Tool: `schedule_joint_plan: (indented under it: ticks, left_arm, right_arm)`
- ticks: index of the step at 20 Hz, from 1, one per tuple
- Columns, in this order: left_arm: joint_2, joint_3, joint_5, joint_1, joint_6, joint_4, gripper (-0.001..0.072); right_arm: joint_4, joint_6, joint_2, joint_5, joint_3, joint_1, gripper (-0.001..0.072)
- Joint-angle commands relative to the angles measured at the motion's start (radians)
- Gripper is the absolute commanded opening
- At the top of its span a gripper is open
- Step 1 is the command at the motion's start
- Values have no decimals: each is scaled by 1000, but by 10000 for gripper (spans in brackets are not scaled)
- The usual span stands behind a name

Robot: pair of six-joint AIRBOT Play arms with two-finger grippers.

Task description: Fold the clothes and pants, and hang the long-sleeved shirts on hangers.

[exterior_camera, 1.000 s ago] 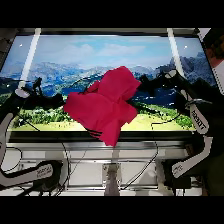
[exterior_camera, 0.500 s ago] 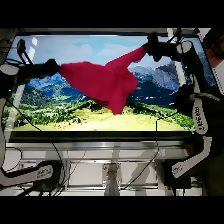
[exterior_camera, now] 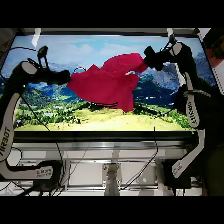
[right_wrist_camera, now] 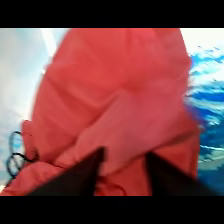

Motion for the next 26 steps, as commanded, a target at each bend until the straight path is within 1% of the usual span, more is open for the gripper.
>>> schedule_joint_plan:
  ticks: [1,3,4,5,6,7,8,10,11,13,17,20,22,25,26]
  left_arm:
    - [-30,-23,-29,-35,-69,179,11]
    - [-30,-23,-32,-33,-74,185,12]
    - [-30,-23,-40,-34,-74,193,12]
    - [-31,-23,-53,-34,-74,202,12]
    - [-34,-24,-69,-35,-73,205,12]
    - [-36,-33,-73,-35,-73,205,12]
    - [-36,-53,-69,-35,-74,206,11]
    - [-36,-115,-71,-36,-74,206,11]
    - [-36,-159,-69,-38,-74,206,11]
    - [-36,-237,-61,-42,-73,206,12]
    - [-34,-286,-19,-42,-74,203,12]
    - [-30,-285,14,-42,-74,203,13]
    - [-30,-285,23,-42,-73,203,13]
    - [-29,-285,49,-41,-72,204,13]
    - [-27,-284,60,-41,-69,203,13]
  right_arm:
    - [-43,-58,-32,96,18,-18,447]
    - [-43,-156,-32,204,72,-50,441]
    - [-37,-200,-32,279,99,-68,302]
    - [-10,-266,-32,337,112,-84,119]
    - [40,-317,-32,391,111,-102,97]
    - [76,-337,-32,426,99,-116,66]
    - [109,-364,-32,457,79,-127,8]
    - [131,-433,-32,528,30,-128,6]
    - [140,-445,-32,560,2,-125,5]
    - [188,-468,-23,562,-69,-125,5]
    - [321,-513,90,400,-281,-126,4]
    - [351,-535,227,341,-522,-126,4]
    - [359,-537,333,254,-703,-126,5]
    - [408,-479,474,86,-943,-134,5]
    - [434,-435,513,19,-1007,-133,5]
